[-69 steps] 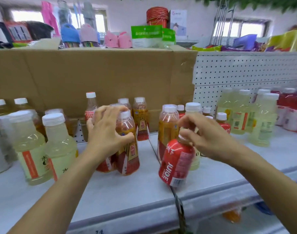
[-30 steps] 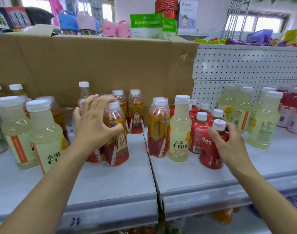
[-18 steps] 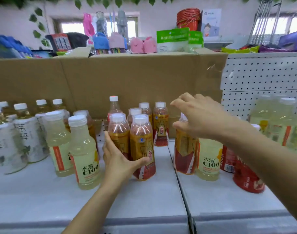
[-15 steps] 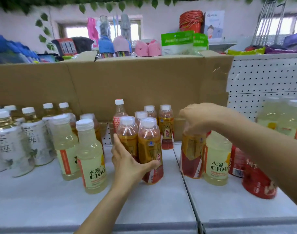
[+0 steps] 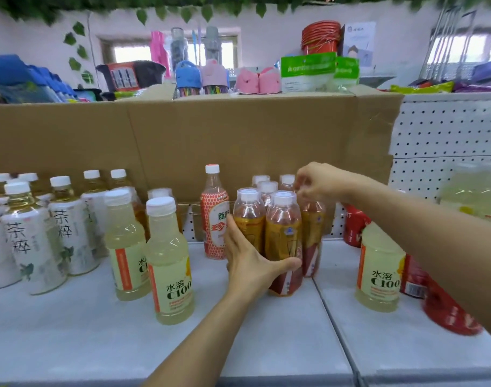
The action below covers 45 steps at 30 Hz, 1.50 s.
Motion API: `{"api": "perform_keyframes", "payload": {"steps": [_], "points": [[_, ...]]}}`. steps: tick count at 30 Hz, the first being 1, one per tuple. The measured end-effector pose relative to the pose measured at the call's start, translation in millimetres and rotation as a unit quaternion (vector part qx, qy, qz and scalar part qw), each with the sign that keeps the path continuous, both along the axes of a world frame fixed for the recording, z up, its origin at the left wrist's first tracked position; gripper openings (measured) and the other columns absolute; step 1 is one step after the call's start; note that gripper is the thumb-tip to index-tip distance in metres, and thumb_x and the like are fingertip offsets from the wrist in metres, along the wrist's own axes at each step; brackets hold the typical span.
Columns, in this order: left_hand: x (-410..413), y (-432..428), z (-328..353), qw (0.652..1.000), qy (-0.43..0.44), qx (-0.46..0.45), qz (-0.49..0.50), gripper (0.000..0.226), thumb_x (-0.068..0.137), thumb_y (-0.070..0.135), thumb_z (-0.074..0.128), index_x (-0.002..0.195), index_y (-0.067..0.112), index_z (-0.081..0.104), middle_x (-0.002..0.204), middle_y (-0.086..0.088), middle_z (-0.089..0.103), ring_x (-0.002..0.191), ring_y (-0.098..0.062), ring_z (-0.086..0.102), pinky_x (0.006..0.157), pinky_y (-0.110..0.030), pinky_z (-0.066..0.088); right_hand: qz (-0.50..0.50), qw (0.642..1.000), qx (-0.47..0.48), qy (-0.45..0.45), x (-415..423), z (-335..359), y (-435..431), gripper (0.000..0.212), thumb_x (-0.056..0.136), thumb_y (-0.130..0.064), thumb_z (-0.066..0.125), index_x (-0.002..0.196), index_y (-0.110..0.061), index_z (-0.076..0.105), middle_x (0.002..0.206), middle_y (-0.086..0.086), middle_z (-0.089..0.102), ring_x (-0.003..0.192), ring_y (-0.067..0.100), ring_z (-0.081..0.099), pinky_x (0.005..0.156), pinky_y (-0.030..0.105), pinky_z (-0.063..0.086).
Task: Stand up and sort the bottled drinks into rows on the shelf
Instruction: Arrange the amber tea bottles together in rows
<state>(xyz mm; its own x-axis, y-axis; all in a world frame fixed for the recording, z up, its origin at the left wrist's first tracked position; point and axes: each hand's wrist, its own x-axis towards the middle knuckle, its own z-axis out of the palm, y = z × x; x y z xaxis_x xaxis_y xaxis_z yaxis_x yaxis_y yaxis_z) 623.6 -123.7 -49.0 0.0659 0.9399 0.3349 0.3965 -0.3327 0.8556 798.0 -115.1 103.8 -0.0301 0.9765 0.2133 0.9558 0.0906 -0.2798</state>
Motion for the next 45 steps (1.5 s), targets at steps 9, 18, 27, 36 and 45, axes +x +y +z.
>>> {"api": "perform_keyframes", "payload": {"steps": [9,18,27,36,45], "points": [[-8.9,-5.5,-2.8,1.0,0.022,-0.005,-0.015,0.154,0.06,0.048,0.091,0.146,0.034,-0.035,0.165,0.007,-0.013,0.153,-0.019,-0.006,0.123,-0.049,0.01,0.019,1.0,-0.007,-0.014,-1.6,1.0,-22.1,0.052,0.102,-0.027,0.049,0.152,-0.019,0.034,0.154,0.002,0.04,0.137,0.021,0.042,0.111,0.036,0.034],[-47.6,-54.8,3.7,0.973,0.163,0.145,-0.069,0.103,0.082,0.05,0.073,0.157,0.028,0.006,0.162,0.02,0.001,0.147,0.001,0.004,0.118,-0.024,0.012,-0.125,0.985,0.107,-0.044,42.9,-17.2,-106.3,0.049,0.095,-0.042,0.057,0.14,-0.023,0.05,0.143,0.005,0.052,0.126,0.025,0.051,0.105,0.045,0.041],[-106.1,-67.5,5.7,0.927,0.072,0.333,0.158,0.088,0.077,0.021,0.082,0.147,0.009,0.031,0.148,-0.009,0.034,0.137,-0.02,0.03,0.117,-0.035,0.026,-0.181,0.945,0.142,0.233,65.8,-54.2,-98.5,0.046,0.088,-0.042,0.069,0.122,-0.015,0.053,0.113,0.011,0.063,0.099,0.027,0.061,0.083,0.042,0.051],[-120.8,-39.5,17.3,0.986,-0.113,0.062,0.104,0.081,0.083,0.028,0.078,0.147,0.02,0.029,0.118,0.006,0.05,0.108,-0.015,0.051,0.09,-0.032,0.037,-0.083,0.899,0.246,0.351,28.3,-81.7,-108.8,0.024,0.095,-0.035,0.061,0.107,-0.014,0.056,0.091,-0.006,0.062,0.075,-0.002,0.059,0.066,0.02,0.051],[-93.3,-56.7,13.2,0.993,-0.094,0.046,-0.053,0.07,0.079,0.037,0.076,0.135,0.032,0.033,0.113,0.015,0.059,0.102,-0.004,0.06,0.09,-0.035,0.044,-0.021,0.849,0.27,0.453,-10.6,-102.1,-120.8,0.031,0.089,-0.048,0.059,0.104,-0.021,0.061,0.094,0.002,0.072,0.087,0.016,0.07,0.075,0.034,0.056]]}}
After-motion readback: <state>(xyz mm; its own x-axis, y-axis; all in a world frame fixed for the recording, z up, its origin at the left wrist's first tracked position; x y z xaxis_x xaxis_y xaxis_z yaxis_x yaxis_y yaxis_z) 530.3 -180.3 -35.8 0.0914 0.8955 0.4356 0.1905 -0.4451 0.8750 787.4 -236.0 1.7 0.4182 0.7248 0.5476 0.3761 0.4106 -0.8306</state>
